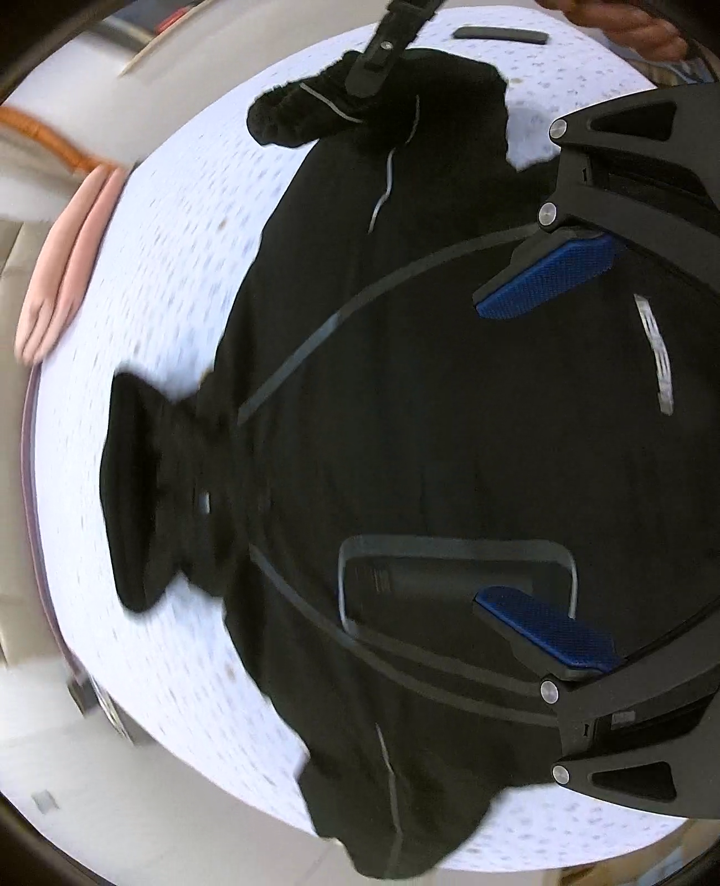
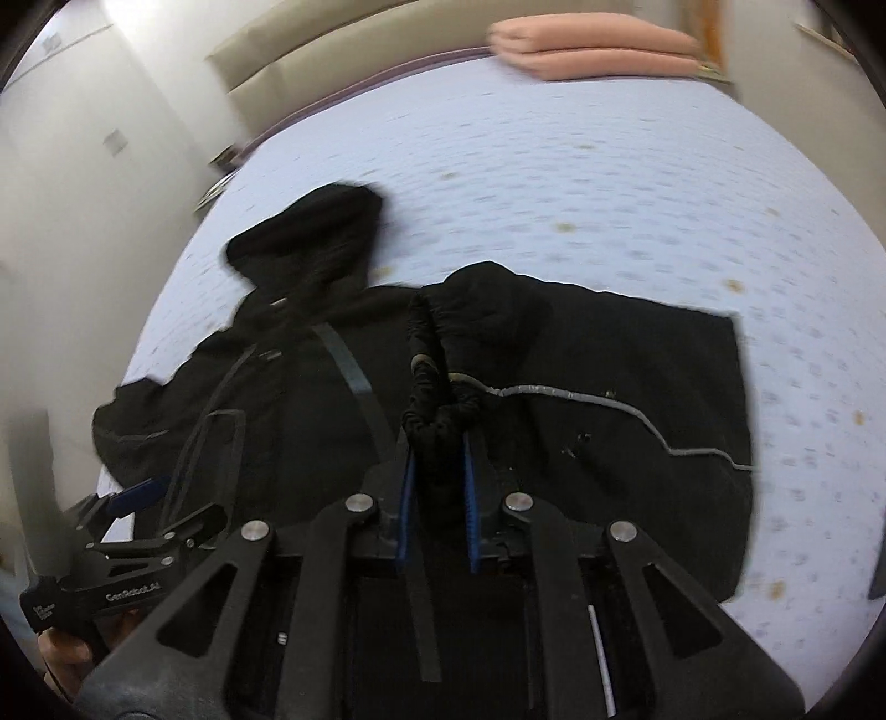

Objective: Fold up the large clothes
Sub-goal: 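Carry the held sleeve across the jacket body with the right tool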

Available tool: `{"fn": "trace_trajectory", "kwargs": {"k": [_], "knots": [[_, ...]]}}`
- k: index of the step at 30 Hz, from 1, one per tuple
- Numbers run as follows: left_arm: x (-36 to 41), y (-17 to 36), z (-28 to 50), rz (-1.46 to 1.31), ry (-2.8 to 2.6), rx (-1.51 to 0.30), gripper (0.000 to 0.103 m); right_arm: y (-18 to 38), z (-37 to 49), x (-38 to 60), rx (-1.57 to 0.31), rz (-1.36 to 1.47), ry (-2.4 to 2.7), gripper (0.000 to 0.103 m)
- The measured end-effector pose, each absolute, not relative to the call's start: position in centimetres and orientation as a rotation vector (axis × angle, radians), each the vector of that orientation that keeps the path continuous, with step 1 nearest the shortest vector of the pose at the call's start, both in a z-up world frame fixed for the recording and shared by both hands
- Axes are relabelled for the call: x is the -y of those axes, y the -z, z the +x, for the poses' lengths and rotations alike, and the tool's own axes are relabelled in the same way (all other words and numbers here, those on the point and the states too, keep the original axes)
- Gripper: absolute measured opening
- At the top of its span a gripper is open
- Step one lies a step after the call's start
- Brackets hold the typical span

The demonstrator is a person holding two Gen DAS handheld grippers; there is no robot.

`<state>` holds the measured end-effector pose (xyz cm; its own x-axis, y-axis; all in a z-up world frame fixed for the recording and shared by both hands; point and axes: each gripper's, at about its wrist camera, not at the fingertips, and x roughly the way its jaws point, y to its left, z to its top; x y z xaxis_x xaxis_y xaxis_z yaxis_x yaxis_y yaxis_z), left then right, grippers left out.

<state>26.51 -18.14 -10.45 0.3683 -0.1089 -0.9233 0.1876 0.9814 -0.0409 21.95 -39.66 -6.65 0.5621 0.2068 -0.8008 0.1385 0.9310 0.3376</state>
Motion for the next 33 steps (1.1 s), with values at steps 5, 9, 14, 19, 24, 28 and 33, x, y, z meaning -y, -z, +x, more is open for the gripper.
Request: {"fn": "trace_trajectory", "kwargs": {"k": [5,9,14,19,24,28,33], "knots": [[11.9,10.2,26.9,0.045,0.129,-1.156,0.098,6.4,23.8,32.0,-0.998,0.347,-0.140,0.012],[7.7,10.5,27.4,-0.007,0.118,-1.148,0.098,7.6,26.0,25.4,-1.038,0.304,-0.222,0.012],[3.2,11.9,27.4,-0.054,0.086,-1.173,0.098,12.0,28.2,17.6,-1.142,0.186,-0.259,0.012],[0.4,13.5,27.2,-0.081,0.062,-1.208,0.098,17.6,29.8,14.4,-1.279,0.128,-0.224,0.018],[-0.2,14.3,27.7,-0.093,0.080,-1.228,0.098,16.9,29.9,14.1,-1.291,0.171,-0.271,0.047],[1.2,14.3,29.2,-0.116,0.162,-1.236,0.098,13.0,28.6,16.5,-1.262,0.291,-0.340,0.055],[4.1,14.5,31.5,-0.150,0.288,-1.242,0.098,9.8,26.0,23.3,-1.180,0.318,-0.137,0.064]]}}
